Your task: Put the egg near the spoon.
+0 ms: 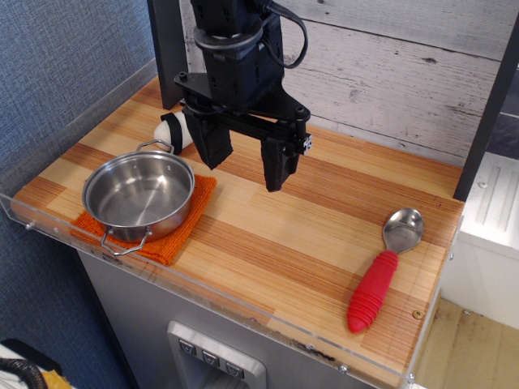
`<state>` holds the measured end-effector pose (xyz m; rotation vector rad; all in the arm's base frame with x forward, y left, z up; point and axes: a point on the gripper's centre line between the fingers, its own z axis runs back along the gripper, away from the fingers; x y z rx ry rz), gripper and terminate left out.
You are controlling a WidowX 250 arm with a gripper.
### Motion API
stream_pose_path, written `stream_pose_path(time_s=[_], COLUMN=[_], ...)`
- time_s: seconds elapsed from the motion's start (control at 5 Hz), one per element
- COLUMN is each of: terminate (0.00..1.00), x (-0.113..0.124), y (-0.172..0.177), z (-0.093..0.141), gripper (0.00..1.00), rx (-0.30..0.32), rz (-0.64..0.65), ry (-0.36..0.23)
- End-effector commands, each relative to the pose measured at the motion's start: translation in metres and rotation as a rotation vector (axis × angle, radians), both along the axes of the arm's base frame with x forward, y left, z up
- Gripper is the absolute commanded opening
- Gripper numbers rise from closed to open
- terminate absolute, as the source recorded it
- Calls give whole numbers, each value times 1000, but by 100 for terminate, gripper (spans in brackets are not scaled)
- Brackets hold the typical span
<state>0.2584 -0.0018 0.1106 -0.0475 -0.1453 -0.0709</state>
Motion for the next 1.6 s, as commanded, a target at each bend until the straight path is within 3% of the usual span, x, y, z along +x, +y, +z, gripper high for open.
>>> stream_pose_path(time_s=[0.0, 0.4, 0.8, 1.0, 1.2, 1.4], terminate=[0, 0, 0, 0, 0, 0], x=[0, 29, 55, 74, 85, 87], y=[0, 71, 138, 159, 167, 172], z=[0, -1, -2, -7, -17, -39], gripper=[100, 100, 100, 100, 100, 100], rx=[0, 23, -23, -27, 10, 11], rz=[0, 136, 202, 184, 167, 206], ry=[0, -42, -83, -90, -80, -58])
